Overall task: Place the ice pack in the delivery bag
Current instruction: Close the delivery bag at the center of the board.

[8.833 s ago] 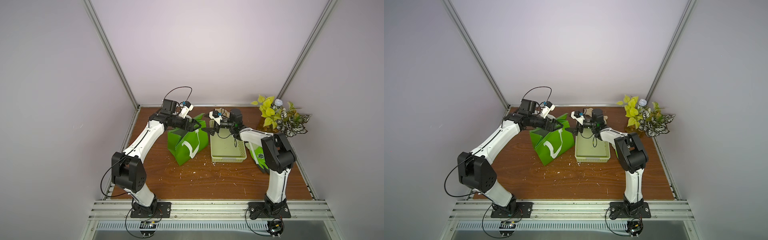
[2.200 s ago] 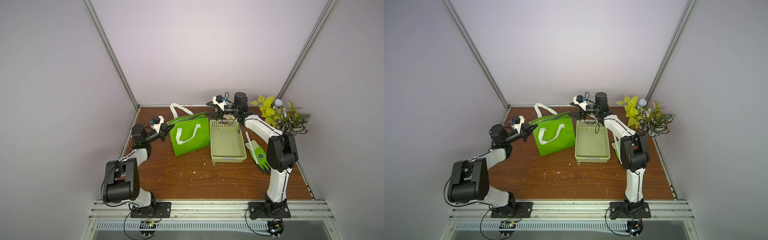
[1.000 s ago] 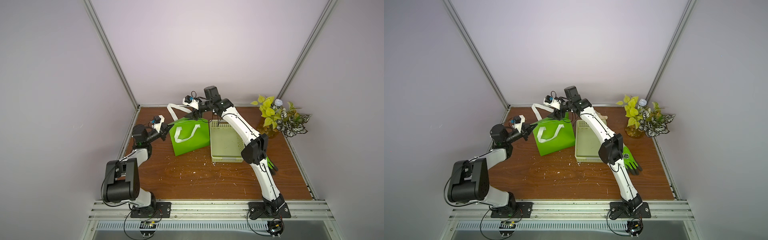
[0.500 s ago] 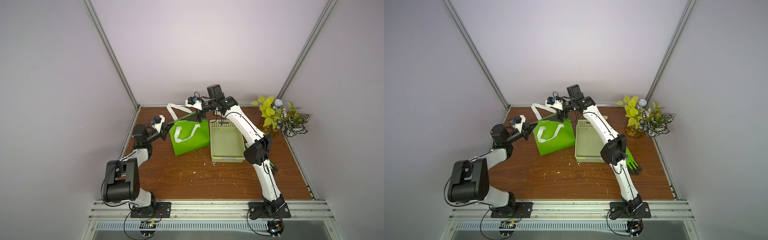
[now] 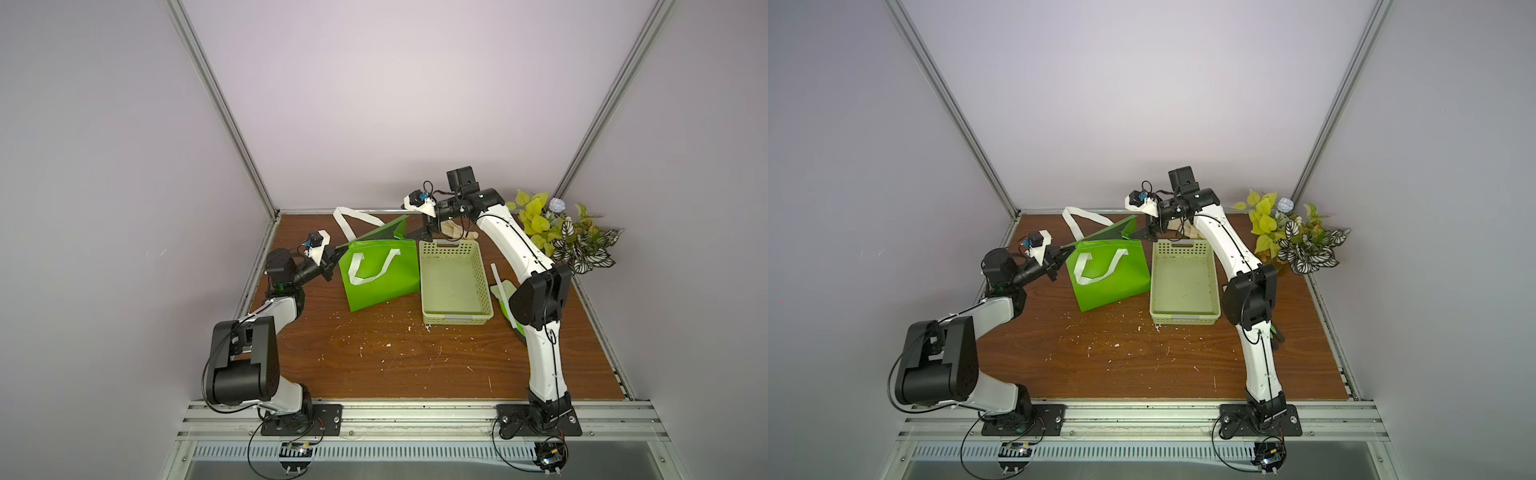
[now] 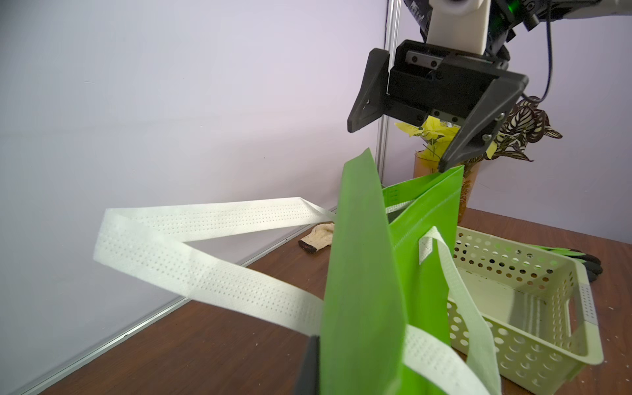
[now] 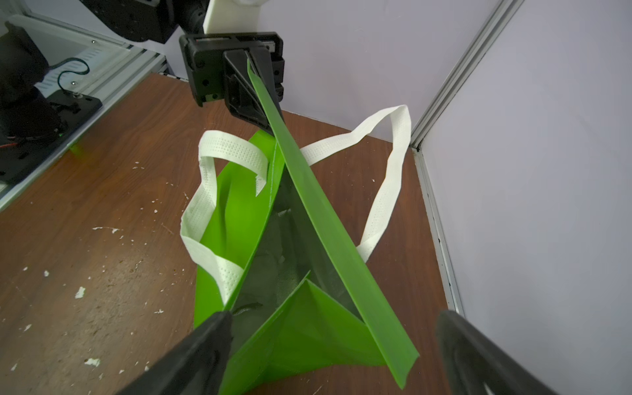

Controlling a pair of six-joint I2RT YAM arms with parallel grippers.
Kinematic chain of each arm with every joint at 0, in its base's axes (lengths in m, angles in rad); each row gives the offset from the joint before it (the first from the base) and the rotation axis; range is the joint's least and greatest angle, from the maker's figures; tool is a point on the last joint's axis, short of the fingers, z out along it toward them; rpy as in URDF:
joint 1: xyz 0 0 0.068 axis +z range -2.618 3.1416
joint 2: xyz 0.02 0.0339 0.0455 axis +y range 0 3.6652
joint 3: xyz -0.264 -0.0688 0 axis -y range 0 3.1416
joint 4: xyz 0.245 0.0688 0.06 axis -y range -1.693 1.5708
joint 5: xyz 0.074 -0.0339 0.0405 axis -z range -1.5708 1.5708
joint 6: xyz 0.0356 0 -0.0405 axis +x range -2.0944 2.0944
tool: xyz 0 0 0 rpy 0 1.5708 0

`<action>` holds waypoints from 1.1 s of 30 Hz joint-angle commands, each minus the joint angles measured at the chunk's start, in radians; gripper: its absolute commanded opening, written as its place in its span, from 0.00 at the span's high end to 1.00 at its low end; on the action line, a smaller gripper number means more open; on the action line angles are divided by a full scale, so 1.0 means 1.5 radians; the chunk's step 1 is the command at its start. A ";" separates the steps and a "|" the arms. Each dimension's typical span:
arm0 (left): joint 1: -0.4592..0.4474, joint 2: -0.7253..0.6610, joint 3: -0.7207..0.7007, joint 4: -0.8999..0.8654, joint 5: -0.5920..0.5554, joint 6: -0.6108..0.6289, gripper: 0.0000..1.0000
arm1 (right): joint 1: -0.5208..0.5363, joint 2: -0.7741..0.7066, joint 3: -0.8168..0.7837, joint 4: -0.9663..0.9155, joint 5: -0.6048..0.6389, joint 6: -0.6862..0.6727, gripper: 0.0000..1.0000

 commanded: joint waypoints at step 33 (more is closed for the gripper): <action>-0.006 -0.020 0.001 0.009 0.001 0.003 1.00 | -0.010 -0.078 -0.167 0.168 -0.059 0.027 0.01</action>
